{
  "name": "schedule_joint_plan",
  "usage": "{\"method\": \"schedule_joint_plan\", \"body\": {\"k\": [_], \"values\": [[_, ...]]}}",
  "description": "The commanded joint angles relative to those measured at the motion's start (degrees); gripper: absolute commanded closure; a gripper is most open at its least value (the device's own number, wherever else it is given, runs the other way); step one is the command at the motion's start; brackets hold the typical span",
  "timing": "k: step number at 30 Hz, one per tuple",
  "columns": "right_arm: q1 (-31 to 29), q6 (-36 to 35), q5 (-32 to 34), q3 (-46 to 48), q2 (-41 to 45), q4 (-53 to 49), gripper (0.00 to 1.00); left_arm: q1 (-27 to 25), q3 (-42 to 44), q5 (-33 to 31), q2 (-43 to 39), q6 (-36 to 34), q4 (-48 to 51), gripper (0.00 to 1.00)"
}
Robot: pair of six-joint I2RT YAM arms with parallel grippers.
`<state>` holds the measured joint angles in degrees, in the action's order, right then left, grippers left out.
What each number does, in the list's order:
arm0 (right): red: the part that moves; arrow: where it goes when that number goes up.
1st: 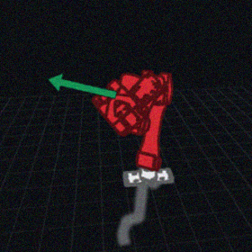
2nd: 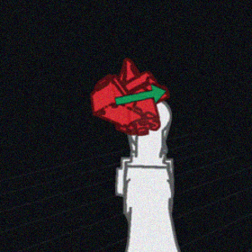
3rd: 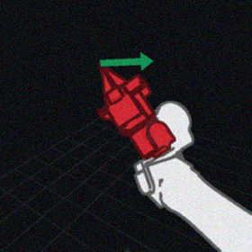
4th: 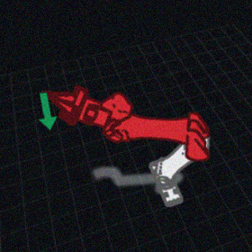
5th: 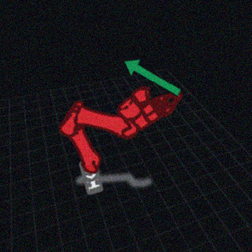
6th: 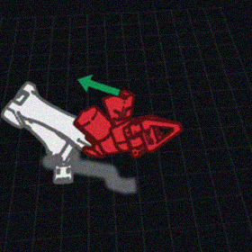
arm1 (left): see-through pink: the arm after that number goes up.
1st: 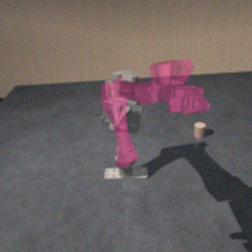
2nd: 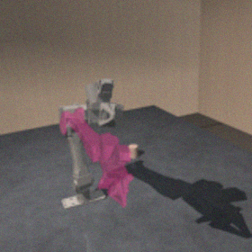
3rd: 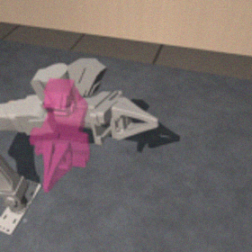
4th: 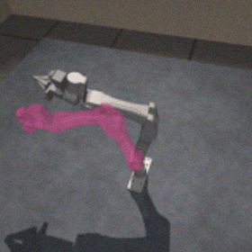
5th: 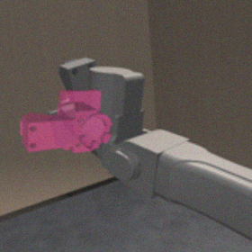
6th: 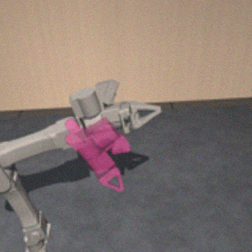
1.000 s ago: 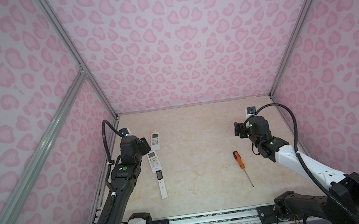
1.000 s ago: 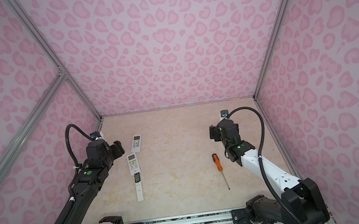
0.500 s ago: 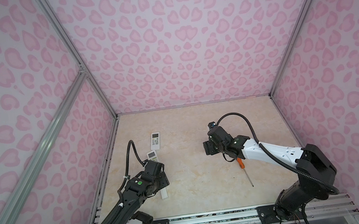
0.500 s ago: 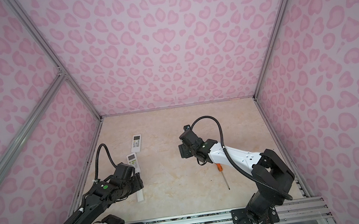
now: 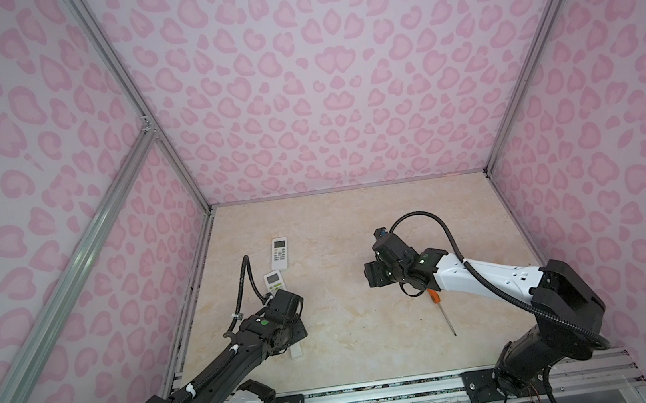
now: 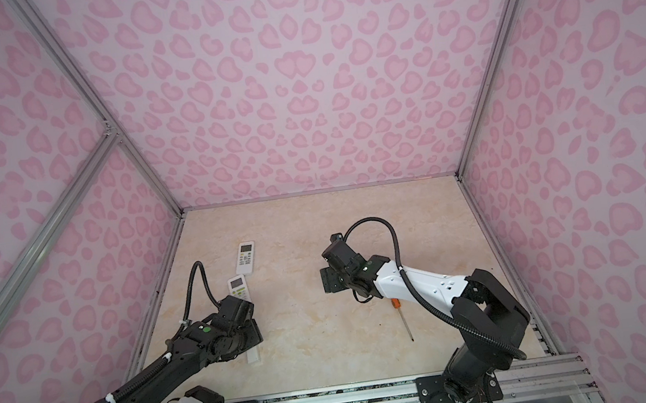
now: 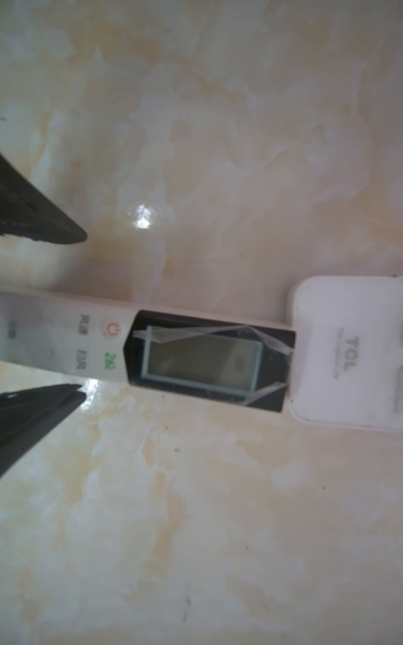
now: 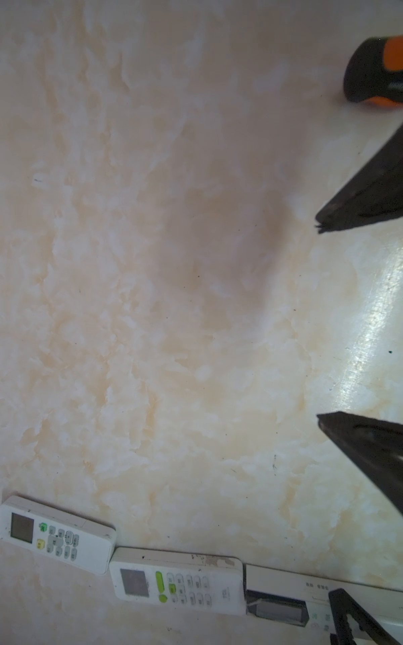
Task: Unload the batteries from the remote control
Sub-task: 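Grasp the black-topped white remote with the left gripper while the right arm moves inward, then lift the remote with the left gripper while the right gripper approaches it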
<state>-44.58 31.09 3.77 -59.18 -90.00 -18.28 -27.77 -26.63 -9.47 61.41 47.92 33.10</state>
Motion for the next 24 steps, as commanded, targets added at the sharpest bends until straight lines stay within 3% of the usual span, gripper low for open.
{"method": "schedule_joint_plan", "body": {"k": [1, 5, 13, 19, 24], "values": [[0.3, 1.0, -1.2, 0.0, 0.0, 0.7, 0.18, -0.3, 0.6, -2.7, 2.1, -0.1, -3.7, 0.47], [0.7, 1.2, -2.5, 0.6, 1.6, 3.5, 0.19, -0.5, -0.3, -2.4, 3.1, -0.6, -4.4, 0.68], [3.9, 2.3, -4.3, -0.1, 4.7, 3.2, 0.19, -0.7, -6.8, 0.9, -3.9, -3.1, -4.8, 0.85], [6.4, 4.0, -6.3, 1.0, 10.5, 5.9, 0.19, -0.6, -17.6, 10.5, -2.6, -9.8, -9.4, 0.91], [8.9, 7.2, -9.4, 1.4, 13.6, 10.1, 0.20, -0.6, -23.3, 26.6, 3.2, -15.7, -17.5, 0.96]]}}
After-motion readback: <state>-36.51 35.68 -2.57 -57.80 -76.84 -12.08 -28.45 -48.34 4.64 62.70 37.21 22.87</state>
